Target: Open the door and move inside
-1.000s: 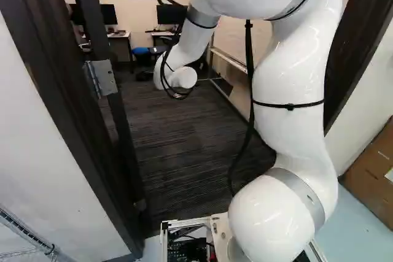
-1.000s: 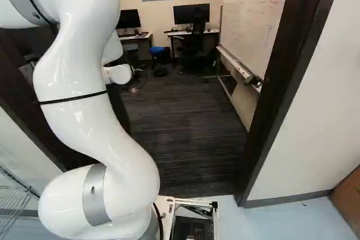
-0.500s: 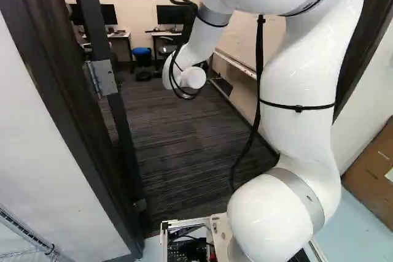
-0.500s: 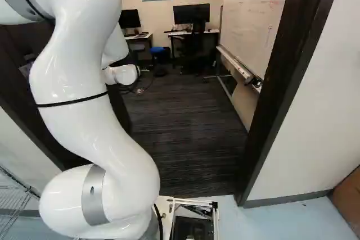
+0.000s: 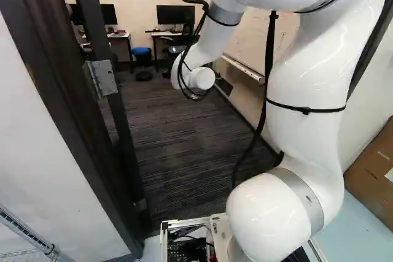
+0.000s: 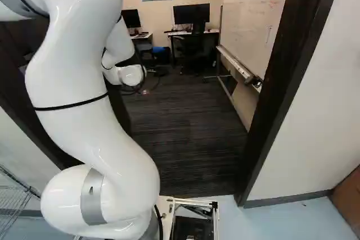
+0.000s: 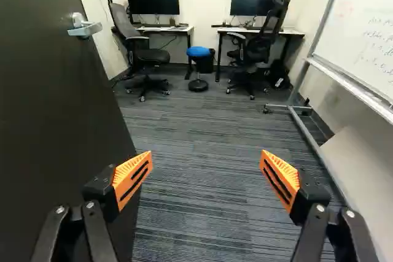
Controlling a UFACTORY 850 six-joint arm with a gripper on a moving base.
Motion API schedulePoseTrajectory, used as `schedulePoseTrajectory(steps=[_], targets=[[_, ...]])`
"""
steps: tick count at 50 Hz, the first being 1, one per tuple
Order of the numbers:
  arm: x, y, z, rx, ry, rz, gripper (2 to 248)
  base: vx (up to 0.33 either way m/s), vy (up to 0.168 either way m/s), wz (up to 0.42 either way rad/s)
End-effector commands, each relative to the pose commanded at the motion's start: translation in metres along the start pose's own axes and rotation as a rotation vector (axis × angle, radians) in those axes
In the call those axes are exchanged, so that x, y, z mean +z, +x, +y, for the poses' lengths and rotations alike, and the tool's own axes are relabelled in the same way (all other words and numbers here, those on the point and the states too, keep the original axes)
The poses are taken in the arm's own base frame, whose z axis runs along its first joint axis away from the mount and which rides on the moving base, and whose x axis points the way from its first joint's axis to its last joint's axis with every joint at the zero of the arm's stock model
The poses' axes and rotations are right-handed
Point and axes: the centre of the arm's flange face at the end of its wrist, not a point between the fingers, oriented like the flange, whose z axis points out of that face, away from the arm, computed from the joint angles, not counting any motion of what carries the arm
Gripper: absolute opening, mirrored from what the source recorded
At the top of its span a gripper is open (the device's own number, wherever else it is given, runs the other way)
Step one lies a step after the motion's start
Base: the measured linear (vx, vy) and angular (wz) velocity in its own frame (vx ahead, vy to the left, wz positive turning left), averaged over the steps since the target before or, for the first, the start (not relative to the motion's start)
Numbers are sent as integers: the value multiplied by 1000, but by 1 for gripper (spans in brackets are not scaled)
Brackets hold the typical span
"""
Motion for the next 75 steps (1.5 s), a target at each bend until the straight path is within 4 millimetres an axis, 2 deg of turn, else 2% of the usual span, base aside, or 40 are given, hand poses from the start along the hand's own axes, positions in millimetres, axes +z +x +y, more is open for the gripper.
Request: schedulePoseTrajectory(steps=[51,75], targets=[[-47,-12,68,40,-136,-14,247,0,0,0],[-55,-15,71,43,-144,-16,247,0,0,0]])
